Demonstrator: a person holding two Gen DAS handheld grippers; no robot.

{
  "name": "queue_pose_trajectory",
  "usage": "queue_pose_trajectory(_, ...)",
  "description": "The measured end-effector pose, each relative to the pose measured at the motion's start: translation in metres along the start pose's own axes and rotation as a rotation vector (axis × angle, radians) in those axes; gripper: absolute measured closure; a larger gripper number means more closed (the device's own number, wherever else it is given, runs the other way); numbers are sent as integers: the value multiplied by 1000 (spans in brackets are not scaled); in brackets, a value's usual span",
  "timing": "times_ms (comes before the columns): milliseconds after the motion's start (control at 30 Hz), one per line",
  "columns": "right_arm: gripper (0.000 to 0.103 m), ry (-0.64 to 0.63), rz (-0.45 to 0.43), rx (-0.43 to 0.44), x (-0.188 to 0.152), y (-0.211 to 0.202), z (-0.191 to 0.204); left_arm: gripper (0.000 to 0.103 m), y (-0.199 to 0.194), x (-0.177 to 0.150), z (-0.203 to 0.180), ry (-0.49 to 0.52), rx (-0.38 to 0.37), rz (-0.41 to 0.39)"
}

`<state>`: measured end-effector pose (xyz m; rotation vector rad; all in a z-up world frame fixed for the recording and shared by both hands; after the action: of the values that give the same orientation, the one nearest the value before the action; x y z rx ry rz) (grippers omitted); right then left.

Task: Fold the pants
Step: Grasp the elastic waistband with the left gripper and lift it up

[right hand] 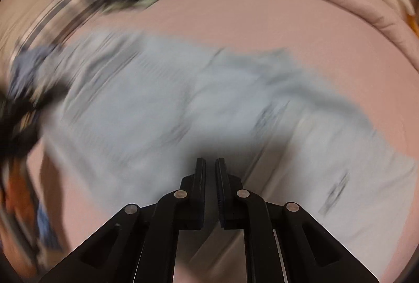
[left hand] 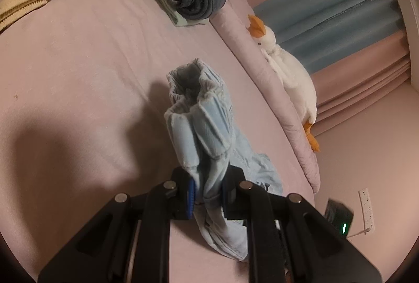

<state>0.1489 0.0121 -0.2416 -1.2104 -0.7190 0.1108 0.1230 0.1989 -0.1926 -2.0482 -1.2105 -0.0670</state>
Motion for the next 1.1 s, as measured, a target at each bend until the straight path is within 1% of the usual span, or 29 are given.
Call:
queue_pose_trajectory(67, 93, -49, -11, -42, -8, 0, 6, 89, 1, -1, 0, 5, 21, 5)
queue_pose_trajectory(100, 93, -50, -7, -55, -10, -1, 7, 89, 0, -1, 0, 9, 23, 5)
queue_pose_trajectory(167, 93, -3, 4, -35, -15, -9, 8, 89, -3, -1, -3, 24, 21, 5)
queue_pose_trajectory(233, 93, -9, -18, -10, -28, -22, 18, 89, -5, -1, -9, 47, 19, 2)
queue_pose_trajectory(300, 93, -26, 10, 14, -49, -18, 28, 89, -4, -5, -17, 68, 22, 5)
queue_pose_trajectory(333, 93, -48, -15, 1, -53, -17, 28, 89, -4, -5, -20, 83, 29, -1)
queue_pose_trajectory(400, 93, 6, -37, 30, -53, -25, 24, 89, -7, -4, -28, 107, 26, -10)
queue_pose_trajectory(467, 93, 54, -112, 123, -49, -49, 23, 89, -12, -4, -38, 127, 14, -17)
queue_pose_trajectory(500, 93, 65, -162, 132, -46, -63, 18, 89, -14, -4, -44, 143, 7, -25)
queue_pose_trajectory(533, 93, 87, -204, 113, -45, -75, 8, 89, -16, -4, -49, 153, 2, -30)
queue_pose_trajectory(600, 93, 145, -254, 71, -42, -85, -18, 89, -19, -7, -64, 175, -22, -37)
queue_pose_trajectory(633, 93, 173, -249, 56, -43, -82, -31, 89, -20, -10, -73, 189, -36, -39)
queue_pose_trajectory(700, 93, 189, -220, 43, -46, -65, -41, 89, -21, -15, -92, 226, -60, -41)
queue_pose_trajectory(733, 93, 184, -199, 34, -49, -56, -41, 89, -22, -18, -101, 250, -67, -45)
queue_pose_trajectory(800, 93, 169, -167, 53, -56, -38, -35, 89, -22, -26, -121, 300, -82, -47)
queue_pose_trajectory(867, 93, 144, -193, 33, -55, -37, -34, 89, -19, -35, -140, 354, -83, -44)
queue_pose_trajectory(900, 93, 150, -192, 44, -56, -39, -35, 89, -17, -39, -147, 373, -87, -38)
queue_pose_trajectory(967, 93, 198, -203, 105, -59, -47, -40, 89, -11, -52, -167, 421, -107, -16)
queue_pose_trajectory(1033, 93, 293, -258, 164, -62, -62, -56, 89, -3, -70, -187, 485, -118, 6)
queue_pose_trajectory(1067, 91, 348, -294, 207, -65, -71, -66, 89, 0, -78, -195, 510, -121, 16)
queue_pose_trajectory(1100, 86, 448, -346, 286, -70, -83, -83, 89, 6, -89, -204, 542, -122, 32)
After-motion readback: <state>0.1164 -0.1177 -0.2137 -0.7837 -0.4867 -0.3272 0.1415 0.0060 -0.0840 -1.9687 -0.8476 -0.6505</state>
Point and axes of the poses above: each gripper's, at about its wrist camera, not at the fingertips, and y roughly the way its jaws point, z to its left, x to its top, the point moved 10 cm from there along y, roughly the way its jaws point, and after that the axes turned 4 degrees about x, right-handed, at the moved point
